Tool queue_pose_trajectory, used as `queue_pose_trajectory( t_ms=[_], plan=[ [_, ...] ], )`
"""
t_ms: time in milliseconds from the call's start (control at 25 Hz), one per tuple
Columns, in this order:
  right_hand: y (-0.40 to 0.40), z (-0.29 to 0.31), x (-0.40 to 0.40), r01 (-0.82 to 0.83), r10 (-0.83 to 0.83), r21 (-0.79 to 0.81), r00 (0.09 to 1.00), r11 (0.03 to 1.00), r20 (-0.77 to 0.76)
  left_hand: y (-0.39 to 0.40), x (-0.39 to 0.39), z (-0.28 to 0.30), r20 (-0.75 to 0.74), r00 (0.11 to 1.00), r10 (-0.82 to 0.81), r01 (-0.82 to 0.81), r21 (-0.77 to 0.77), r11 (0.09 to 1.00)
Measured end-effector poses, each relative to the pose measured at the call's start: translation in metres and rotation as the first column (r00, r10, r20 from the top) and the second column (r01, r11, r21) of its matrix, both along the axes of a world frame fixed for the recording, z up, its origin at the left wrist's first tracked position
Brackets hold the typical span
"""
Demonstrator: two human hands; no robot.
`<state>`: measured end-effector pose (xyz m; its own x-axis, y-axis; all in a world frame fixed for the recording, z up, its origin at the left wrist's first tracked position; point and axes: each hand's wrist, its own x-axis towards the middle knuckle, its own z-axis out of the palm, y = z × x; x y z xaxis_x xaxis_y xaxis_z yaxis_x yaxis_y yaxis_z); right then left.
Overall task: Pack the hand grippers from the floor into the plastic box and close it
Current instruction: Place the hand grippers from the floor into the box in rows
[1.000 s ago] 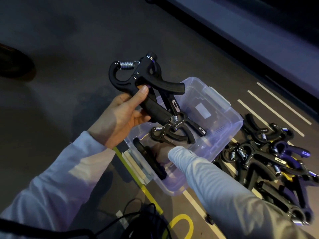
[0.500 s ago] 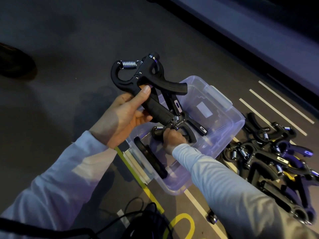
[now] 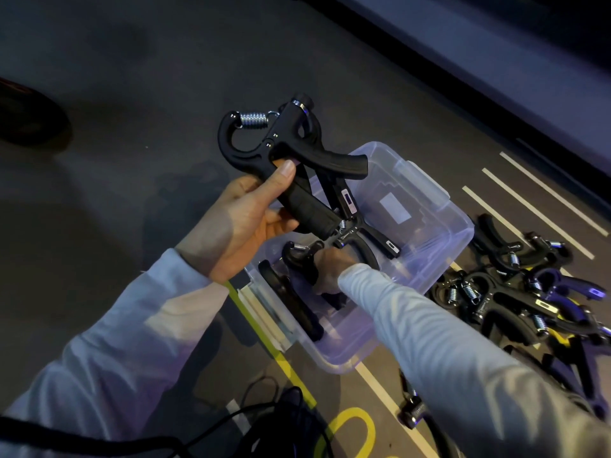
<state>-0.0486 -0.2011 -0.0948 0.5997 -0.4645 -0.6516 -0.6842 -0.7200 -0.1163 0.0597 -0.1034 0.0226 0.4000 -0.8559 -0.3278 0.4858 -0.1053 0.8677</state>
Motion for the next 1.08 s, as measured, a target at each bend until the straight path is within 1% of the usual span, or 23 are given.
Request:
queue_pose_trajectory(
  t_ms=[80, 200, 320, 400, 720, 1080],
  plan=[
    [-0.001, 0.008, -0.002, -0.047, 0.053, 0.126, 0.998, 0.991, -0.045, 0.001, 0.000, 0.001, -0.002, 1.000, -0.012, 0.012, -0.004, 1.000],
    [0.000, 0.008, -0.003, -0.053, 0.069, 0.281, 0.996, 0.958, -0.048, 0.001, -0.001, 0.002, -0.014, 1.000, -0.003, 0.003, -0.010, 1.000],
    [-0.001, 0.005, -0.004, -0.010, 0.014, 0.363, 1.000, 0.932, -0.009, 0.001, -0.001, 0.004, -0.013, 1.000, -0.008, 0.008, -0.012, 1.000],
    [-0.002, 0.004, -0.005, -0.007, 0.007, 0.400, 1.000, 0.917, 0.003, 0.002, -0.002, 0.004, -0.010, 1.000, -0.013, 0.012, -0.012, 1.000],
    [0.009, 0.008, -0.004, -0.053, 0.036, 0.407, 0.998, 0.912, 0.049, 0.002, -0.003, 0.003, -0.010, 1.000, -0.017, 0.017, -0.013, 1.000],
    [-0.005, 0.004, -0.013, 0.063, -0.075, 0.433, 0.997, 0.899, 0.011, 0.002, -0.003, 0.003, -0.028, 1.000, -0.009, 0.009, -0.012, 1.000]
  ],
)
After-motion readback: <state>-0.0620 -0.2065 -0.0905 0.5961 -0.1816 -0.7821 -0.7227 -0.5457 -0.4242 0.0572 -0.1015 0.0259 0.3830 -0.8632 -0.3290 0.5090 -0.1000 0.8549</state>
